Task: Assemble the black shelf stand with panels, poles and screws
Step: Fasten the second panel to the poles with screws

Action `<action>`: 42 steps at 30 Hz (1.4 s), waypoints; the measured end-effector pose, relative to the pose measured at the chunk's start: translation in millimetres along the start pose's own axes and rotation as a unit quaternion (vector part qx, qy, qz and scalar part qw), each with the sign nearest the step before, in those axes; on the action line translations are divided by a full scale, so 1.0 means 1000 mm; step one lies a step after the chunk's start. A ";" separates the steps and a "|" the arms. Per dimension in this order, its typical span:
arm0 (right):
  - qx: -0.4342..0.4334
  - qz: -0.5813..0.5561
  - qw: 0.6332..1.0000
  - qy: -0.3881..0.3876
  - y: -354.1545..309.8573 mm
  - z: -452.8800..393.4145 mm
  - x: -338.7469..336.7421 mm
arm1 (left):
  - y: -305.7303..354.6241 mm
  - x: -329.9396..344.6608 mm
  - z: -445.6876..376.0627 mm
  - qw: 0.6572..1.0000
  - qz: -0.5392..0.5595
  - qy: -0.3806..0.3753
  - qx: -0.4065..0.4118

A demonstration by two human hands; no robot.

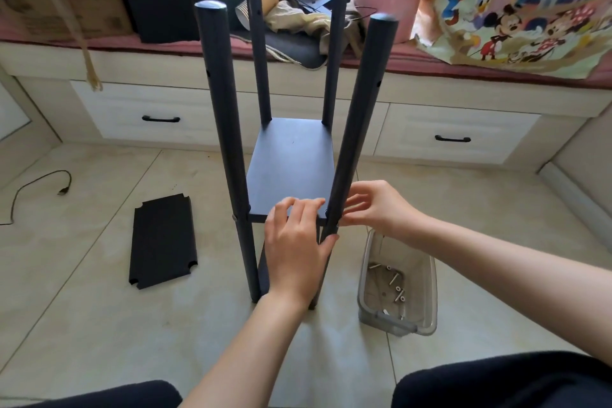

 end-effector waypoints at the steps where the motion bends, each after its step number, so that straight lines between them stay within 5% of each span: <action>1: 0.001 -0.003 1.000 0.004 0.001 -0.001 -0.001 | 0.000 0.003 -0.003 1.000 -0.003 -0.012 0.003; 10: 0.015 0.041 0.999 -0.028 -0.006 -0.004 -0.009 | -0.001 0.015 -0.009 1.000 0.012 -0.014 0.009; 15: 0.138 -0.122 0.982 0.050 0.003 -0.011 -0.005 | 0.002 0.014 -0.009 1.000 0.019 -0.018 0.002; 20: 0.237 -0.249 0.939 0.021 0.017 -0.021 0.019 | 0.006 0.016 -0.009 0.999 0.012 -0.030 -0.003; 29: 0.260 -0.213 0.941 -0.027 0.016 -0.030 0.016 | 0.010 0.012 -0.020 0.998 0.032 -0.032 0.039; 42: 0.246 -0.214 0.945 0.002 0.015 -0.028 0.020 | 0.002 0.011 -0.020 0.995 0.045 -0.057 0.069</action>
Point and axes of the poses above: each hand's wrist, its own z-axis away from the middle knuckle, its own x-axis out of the palm, y = z × x, the point moved 5 cm from there along -z, towards the middle knuckle, and after that the axes turned 12 degrees about -z, right-handed, at the moved point
